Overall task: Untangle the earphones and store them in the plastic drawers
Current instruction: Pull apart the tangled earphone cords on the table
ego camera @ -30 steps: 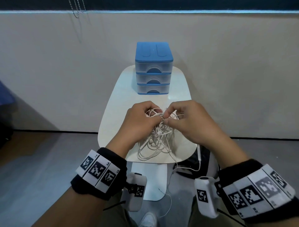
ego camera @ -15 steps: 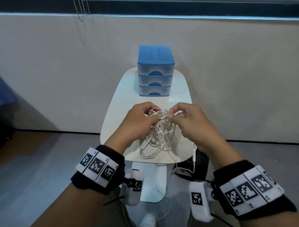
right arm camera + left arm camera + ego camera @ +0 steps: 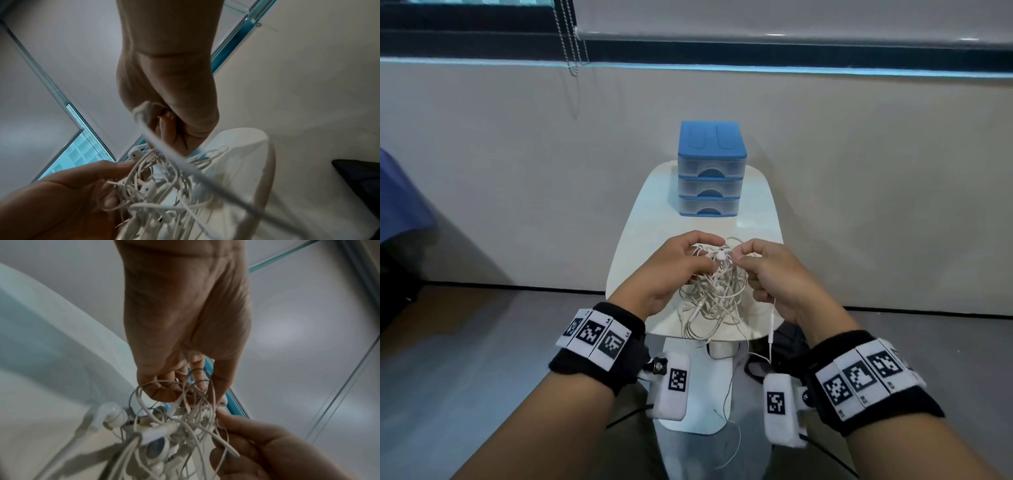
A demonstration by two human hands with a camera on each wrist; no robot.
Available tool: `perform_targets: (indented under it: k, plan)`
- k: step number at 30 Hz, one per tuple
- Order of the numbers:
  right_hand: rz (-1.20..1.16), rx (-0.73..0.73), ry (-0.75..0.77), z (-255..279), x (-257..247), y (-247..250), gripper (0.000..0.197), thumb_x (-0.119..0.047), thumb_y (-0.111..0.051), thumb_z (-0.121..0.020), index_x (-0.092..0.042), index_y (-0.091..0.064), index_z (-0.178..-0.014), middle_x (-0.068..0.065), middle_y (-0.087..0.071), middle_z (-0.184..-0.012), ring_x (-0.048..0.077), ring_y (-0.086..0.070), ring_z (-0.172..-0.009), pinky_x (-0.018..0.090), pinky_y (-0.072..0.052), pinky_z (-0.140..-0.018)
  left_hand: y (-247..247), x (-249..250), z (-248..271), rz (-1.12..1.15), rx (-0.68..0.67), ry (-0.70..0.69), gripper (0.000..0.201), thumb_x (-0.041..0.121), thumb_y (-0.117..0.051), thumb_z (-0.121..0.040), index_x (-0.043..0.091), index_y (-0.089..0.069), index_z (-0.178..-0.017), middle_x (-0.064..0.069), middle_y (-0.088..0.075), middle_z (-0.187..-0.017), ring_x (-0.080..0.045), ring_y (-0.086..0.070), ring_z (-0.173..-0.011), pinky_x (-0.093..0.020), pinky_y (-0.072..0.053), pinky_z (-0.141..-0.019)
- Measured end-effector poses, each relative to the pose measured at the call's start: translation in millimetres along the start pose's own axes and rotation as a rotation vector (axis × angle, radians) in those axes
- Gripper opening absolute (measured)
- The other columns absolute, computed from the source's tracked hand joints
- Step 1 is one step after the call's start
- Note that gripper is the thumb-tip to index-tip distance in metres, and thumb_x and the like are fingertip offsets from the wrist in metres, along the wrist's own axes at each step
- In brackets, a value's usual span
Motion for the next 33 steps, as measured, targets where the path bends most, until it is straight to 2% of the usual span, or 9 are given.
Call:
perform_targets:
  k: [6,14,17,19,23,26,28,30,33]
  plan:
    - [0.191,0.048,0.104,0,6,14,0.015,-0.02,-0.068,-0.099,-0.011,-0.076,-0.089,-0.016,-0.044,-0.047,0.009,-0.037,-0.042,0.029,-0.041,-0.051,2,-6,-1,0.096,0.052,0.033,0.038,-0.004,-0.052,-0.09,0.018,-0.077,-0.11,-0.005,-0.063,-0.077,-0.016,-0.054,-0.067,-0.021,-0.045,-0.06]
    - [0.015,0.023,0.008,-17,35,7,0.025,-0.019,-0.05,-0.109,-0.009,-0.057,-0.087,-0.001,-0.048,-0.061,0.015,-0.056,-0.061,0.036,-0.062,-0.076,-3,-15,5,-0.015,0.065,-0.041,0.04,-0.003,-0.055,-0.091,0.025,-0.079,-0.108,-0.008,-0.054,-0.076,-0.021,-0.045,-0.071,-0.031,-0.042,-0.063]
    - [0.037,0.038,-0.019,-23,35,8,0.031,-0.024,-0.047,-0.11,-0.011,-0.051,-0.083,0.004,-0.049,-0.064,0.015,-0.059,-0.056,0.036,-0.06,-0.07,-3,-16,6,-0.113,0.051,-0.089,0.042,0.003,-0.059,-0.094,0.038,-0.074,-0.111,0.003,-0.052,-0.073,-0.02,-0.046,-0.066,-0.031,-0.043,-0.06]
    - [0.048,0.045,-0.047,-25,33,7,0.033,-0.027,-0.045,-0.111,-0.011,-0.048,-0.082,0.006,-0.05,-0.064,0.015,-0.06,-0.052,0.036,-0.06,-0.066,-5,-16,6,-0.194,0.009,-0.121,0.045,0.006,-0.056,-0.097,0.045,-0.069,-0.114,0.004,-0.06,-0.086,-0.019,-0.052,-0.069,-0.034,-0.046,-0.066]
    - [0.036,0.063,-0.109,-27,28,7,0.034,-0.026,-0.043,-0.111,-0.009,-0.048,-0.081,0.008,-0.049,-0.062,0.013,-0.06,-0.045,0.03,-0.059,-0.055,-12,-14,4,-0.299,-0.063,-0.14,0.034,0.013,-0.056,-0.098,0.042,-0.072,-0.108,0.001,-0.062,-0.117,-0.011,-0.062,-0.1,-0.028,-0.048,-0.089]
    - [0.037,0.068,-0.165,-27,26,9,0.035,-0.025,-0.045,-0.111,-0.008,-0.051,-0.08,0.011,-0.053,-0.064,0.011,-0.062,-0.044,0.023,-0.054,-0.048,-15,-15,3,-0.394,-0.077,-0.133,0.019,0.018,-0.064,-0.096,0.033,-0.075,-0.102,0.001,-0.059,-0.111,-0.009,-0.063,-0.096,-0.011,-0.046,-0.072]
    - [0.037,0.063,-0.19,-29,24,10,0.034,-0.024,-0.047,-0.11,-0.007,-0.052,-0.082,0.011,-0.056,-0.065,0.011,-0.064,-0.045,0.022,-0.055,-0.048,-16,-19,1,-0.448,-0.046,-0.141,0.015,0.018,-0.068,-0.094,0.029,-0.073,-0.103,0.004,-0.063,-0.112,-0.012,-0.064,-0.096,-0.013,-0.049,-0.075]
    - [0.028,0.058,-0.21,-30,23,10,0.031,-0.023,-0.048,-0.11,-0.007,-0.053,-0.084,0.009,-0.056,-0.062,0.012,-0.066,-0.047,0.022,-0.056,-0.048,-16,-23,-1,-0.47,-0.014,-0.143,0.012,0.02,-0.068,-0.094,0.027,-0.07,-0.103,0.009,-0.066,-0.11,-0.004,-0.062,-0.093,-0.024,-0.047,-0.081]
    - [0.028,0.05,-0.232,-30,22,11,0.029,-0.024,-0.049,-0.109,-0.007,-0.054,-0.086,0.005,-0.056,-0.056,0.014,-0.069,-0.051,0.023,-0.057,-0.049,-16,-24,-3,-0.478,0.0,-0.126,0.006,0.021,-0.068,-0.095,0.025,-0.067,-0.1,0.012,-0.066,-0.102,0.003,-0.057,-0.076,-0.02,-0.039,-0.067]
Point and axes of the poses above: each hand's wrist, its own z-axis away from the middle knuckle, its own y-axis out of the back of the hand, x = y × z, the point moved 2 cm from there along -z, towards the middle knuckle
